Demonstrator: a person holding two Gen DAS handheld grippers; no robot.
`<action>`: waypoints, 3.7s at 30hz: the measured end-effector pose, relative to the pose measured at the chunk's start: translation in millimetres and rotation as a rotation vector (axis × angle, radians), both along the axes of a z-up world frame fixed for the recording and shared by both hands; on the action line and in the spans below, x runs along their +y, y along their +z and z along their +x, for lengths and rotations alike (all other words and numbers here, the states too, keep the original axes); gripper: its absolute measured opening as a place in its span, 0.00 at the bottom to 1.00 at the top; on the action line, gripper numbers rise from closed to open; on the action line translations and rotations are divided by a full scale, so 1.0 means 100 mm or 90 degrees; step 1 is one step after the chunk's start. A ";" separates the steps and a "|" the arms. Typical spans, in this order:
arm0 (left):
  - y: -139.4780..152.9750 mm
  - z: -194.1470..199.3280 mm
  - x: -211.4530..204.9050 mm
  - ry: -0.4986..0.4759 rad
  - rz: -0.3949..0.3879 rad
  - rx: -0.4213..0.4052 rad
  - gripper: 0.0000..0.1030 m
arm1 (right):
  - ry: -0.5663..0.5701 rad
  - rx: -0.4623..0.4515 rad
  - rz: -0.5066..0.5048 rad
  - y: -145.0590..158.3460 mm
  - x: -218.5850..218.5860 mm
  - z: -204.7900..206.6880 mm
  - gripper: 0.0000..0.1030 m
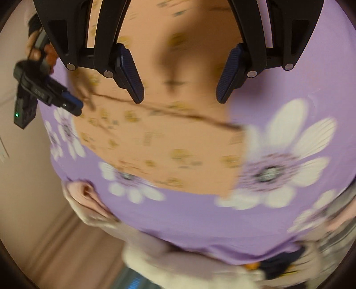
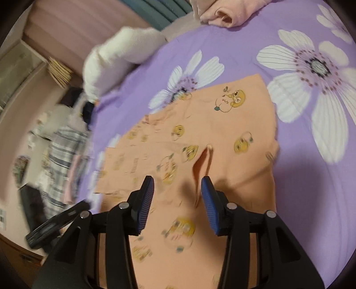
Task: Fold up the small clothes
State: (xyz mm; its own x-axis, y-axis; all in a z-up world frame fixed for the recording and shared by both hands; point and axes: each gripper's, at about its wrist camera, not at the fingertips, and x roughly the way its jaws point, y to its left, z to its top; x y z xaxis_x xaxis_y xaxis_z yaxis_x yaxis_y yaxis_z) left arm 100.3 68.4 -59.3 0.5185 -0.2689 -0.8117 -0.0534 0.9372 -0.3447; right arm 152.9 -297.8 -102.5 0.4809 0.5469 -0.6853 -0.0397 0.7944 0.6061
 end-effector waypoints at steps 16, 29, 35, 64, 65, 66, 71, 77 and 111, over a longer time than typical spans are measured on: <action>-0.13 -0.14 0.69 0.104 -0.031 0.005 0.65 | -0.032 -0.056 -0.119 0.39 0.02 0.30 0.06; -0.06 0.51 -0.01 -0.011 0.051 -0.036 0.63 | -0.065 -0.090 -0.291 0.37 -0.08 0.22 0.21; -0.28 0.62 -0.31 -0.067 0.099 -0.023 0.37 | 0.050 -0.091 -0.285 0.17 0.11 0.12 0.17; -0.47 -0.59 0.62 -0.032 -0.220 0.071 0.61 | -0.023 0.057 -0.021 -0.13 -0.89 -1.13 0.47; -0.48 -0.57 0.60 -0.037 -0.236 0.072 0.61 | -0.012 0.062 -0.002 -0.17 -0.86 -1.14 0.47; -0.50 -0.52 0.57 -0.045 -0.263 0.075 0.61 | 0.000 0.062 0.009 -0.19 -0.83 -1.14 0.47; -0.57 -0.37 0.41 -0.060 -0.315 0.083 0.61 | 0.045 0.067 0.069 -0.29 -0.55 -1.03 0.47; -0.60 -0.57 0.44 -0.084 -0.352 0.091 0.57 | 0.082 0.074 0.098 -0.33 -0.40 -1.12 0.42; -0.25 -1.29 0.44 -0.098 -0.434 0.051 0.00 | 0.127 -0.021 0.157 0.11 -0.33 -1.85 0.05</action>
State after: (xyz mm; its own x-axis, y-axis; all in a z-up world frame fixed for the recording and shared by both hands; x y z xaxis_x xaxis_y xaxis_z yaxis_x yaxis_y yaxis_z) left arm -28.4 112.6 -84.4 0.3797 -0.7973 -0.4693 0.0132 0.5118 -0.8590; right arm -31.8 -330.9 -91.4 0.3677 0.7798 -0.5067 -0.2022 0.5989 0.7749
